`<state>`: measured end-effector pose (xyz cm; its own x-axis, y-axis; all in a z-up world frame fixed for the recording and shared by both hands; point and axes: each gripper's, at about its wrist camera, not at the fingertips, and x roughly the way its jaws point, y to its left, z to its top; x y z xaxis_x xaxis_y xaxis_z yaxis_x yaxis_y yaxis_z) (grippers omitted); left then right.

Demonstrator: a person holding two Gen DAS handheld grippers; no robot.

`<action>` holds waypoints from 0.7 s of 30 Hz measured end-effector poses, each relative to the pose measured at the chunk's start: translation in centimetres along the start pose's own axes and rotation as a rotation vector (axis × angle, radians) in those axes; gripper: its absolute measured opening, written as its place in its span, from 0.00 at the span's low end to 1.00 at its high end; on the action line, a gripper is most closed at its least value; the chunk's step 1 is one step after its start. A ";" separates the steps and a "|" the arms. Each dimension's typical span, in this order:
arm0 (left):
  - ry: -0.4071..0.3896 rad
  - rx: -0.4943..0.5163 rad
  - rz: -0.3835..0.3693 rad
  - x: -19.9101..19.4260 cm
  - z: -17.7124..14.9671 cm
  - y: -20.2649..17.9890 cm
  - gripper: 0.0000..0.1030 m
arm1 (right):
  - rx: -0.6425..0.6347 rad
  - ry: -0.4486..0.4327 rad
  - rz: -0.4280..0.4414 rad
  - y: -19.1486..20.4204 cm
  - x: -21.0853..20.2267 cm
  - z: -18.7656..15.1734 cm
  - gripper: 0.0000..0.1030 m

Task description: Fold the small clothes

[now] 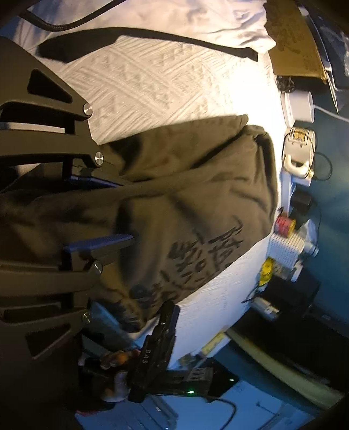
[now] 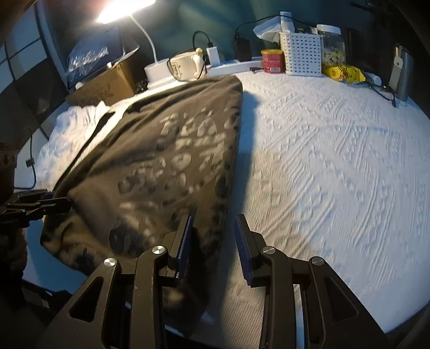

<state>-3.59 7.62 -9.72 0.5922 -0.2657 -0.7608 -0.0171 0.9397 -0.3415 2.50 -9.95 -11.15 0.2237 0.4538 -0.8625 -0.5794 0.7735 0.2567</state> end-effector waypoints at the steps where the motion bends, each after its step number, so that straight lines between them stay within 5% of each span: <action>1: 0.002 0.018 0.007 0.0 -0.3 -0.3 0.31 | -0.012 0.004 -0.007 0.3 0.0 -0.4 0.34; 12: 0.028 -0.027 0.009 -0.4 -1.9 0.0 0.31 | -0.086 -0.021 -0.037 2.4 -1.4 -2.8 0.34; 21: 0.051 0.038 0.034 -0.6 -3.2 -1.0 0.38 | -0.126 -0.031 -0.041 2.6 -3.5 -4.6 0.34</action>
<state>-6.50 6.19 -10.68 0.5497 -0.2433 -0.7991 -0.0052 0.9556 -0.2945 -3.45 -11.54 -9.48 0.2718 0.4378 -0.8570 -0.6630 0.7306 0.1629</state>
